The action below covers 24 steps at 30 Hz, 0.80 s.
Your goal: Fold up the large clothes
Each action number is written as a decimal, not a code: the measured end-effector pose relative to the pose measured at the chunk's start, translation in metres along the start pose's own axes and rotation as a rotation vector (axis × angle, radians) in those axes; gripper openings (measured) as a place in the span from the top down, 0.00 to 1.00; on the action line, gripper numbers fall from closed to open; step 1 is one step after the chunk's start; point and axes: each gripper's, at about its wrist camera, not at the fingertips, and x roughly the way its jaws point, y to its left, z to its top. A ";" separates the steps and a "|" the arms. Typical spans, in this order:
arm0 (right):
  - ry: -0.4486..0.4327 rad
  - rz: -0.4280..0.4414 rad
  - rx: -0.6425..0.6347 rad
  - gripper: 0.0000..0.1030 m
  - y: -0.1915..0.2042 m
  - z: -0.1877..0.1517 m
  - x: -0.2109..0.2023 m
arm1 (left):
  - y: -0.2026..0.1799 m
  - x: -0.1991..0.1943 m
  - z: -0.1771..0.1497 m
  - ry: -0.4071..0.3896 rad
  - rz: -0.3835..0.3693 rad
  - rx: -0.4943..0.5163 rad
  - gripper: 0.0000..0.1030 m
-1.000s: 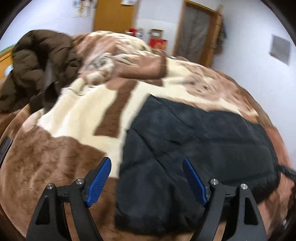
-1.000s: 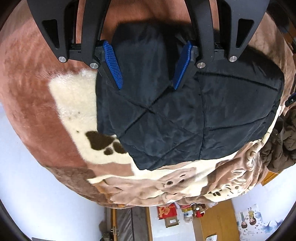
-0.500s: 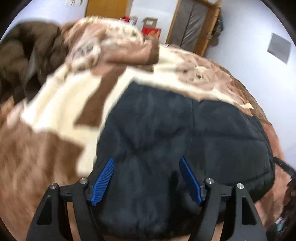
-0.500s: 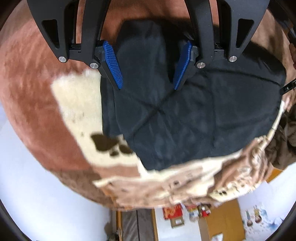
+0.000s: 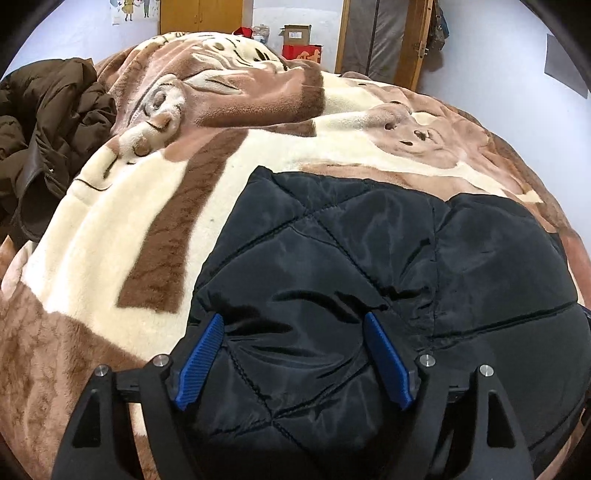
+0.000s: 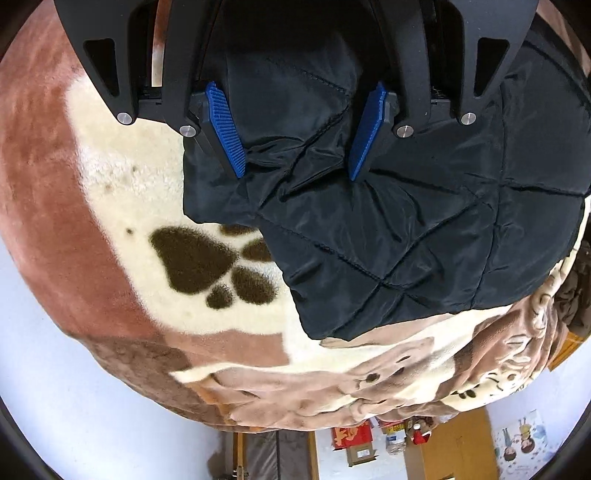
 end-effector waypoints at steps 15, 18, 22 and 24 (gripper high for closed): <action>-0.011 -0.022 -0.026 0.44 0.005 -0.001 0.003 | -0.004 0.007 0.001 -0.022 0.020 0.022 0.19; -0.016 -0.018 -0.011 0.44 0.004 0.000 -0.002 | -0.004 0.004 0.003 -0.021 0.021 0.021 0.20; -0.031 -0.008 0.005 0.42 -0.001 0.005 -0.028 | 0.007 -0.018 0.011 -0.029 -0.010 0.003 0.23; -0.051 0.017 0.027 0.42 -0.008 0.003 -0.046 | 0.018 -0.034 0.012 -0.061 -0.018 -0.016 0.23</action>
